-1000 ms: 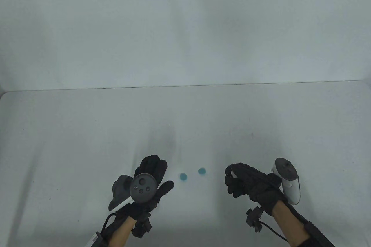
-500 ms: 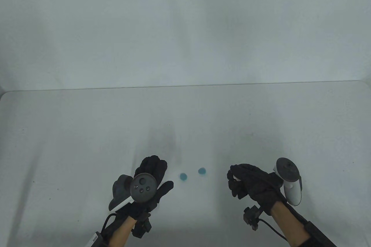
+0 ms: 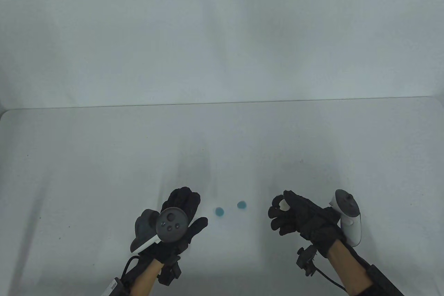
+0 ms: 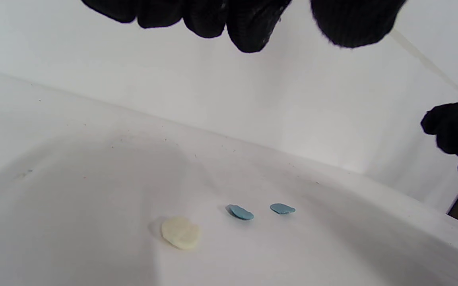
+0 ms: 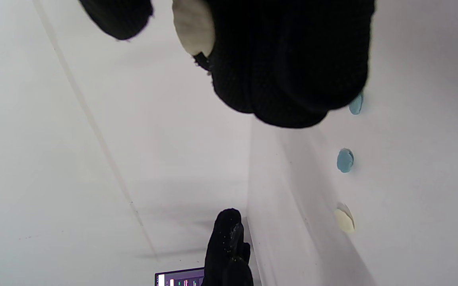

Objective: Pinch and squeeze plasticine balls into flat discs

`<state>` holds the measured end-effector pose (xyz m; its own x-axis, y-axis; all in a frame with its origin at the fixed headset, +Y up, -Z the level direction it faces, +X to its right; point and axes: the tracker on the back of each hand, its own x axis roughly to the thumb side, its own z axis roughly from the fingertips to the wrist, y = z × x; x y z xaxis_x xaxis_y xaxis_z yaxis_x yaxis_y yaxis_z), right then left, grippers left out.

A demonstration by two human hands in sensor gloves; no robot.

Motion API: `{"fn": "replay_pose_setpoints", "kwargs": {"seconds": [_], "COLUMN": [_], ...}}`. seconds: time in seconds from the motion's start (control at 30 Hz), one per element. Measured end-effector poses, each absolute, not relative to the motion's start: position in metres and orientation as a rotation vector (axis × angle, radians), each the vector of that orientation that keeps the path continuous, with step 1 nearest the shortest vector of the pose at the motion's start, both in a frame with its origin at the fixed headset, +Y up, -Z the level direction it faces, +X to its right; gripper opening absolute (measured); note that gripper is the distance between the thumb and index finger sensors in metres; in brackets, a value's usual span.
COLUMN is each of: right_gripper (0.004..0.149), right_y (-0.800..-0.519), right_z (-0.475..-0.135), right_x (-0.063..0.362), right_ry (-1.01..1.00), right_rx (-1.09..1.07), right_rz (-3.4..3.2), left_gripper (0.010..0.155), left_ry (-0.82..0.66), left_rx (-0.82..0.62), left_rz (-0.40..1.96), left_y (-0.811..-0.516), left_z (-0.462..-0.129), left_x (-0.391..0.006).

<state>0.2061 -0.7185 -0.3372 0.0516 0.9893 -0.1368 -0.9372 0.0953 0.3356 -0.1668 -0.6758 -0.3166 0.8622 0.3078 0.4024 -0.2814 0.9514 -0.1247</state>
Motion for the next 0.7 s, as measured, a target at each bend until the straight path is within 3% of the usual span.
{"fn": "replay_pose_setpoints", "kwargs": {"seconds": [0.1,0.4,0.5,0.57,0.7], "right_gripper": [0.043,0.041,0.047,0.066,0.063], "right_y": [-0.717,-0.7107,-0.7134,-0.7163,-0.7174], "right_z": [-0.3383,-0.3358,-0.3359,-0.3358,-0.3368], "right_x": [0.2038,0.2039,0.2059,0.2064,0.2061], "right_ry": [0.385,0.289,0.304,0.337,0.328], "right_rx": [0.199,0.146,0.151,0.169,0.163], "right_rz": [1.447,1.52,1.488,1.46,1.482], "left_gripper": [0.074,0.074,0.074,0.074,0.075], "left_ry": [-0.433,-0.434,-0.434,-0.435,-0.435], "left_rx": [-0.06,-0.065,-0.057,-0.063,-0.058], "left_rz": [0.311,0.309,0.311,0.312,0.311], "left_y": [-0.6759,-0.6763,-0.675,-0.676,-0.6757], "left_z": [-0.3169,-0.3168,-0.3165,-0.3168,-0.3167], "left_x": [-0.1666,-0.1665,-0.1665,-0.1665,-0.1663]}}
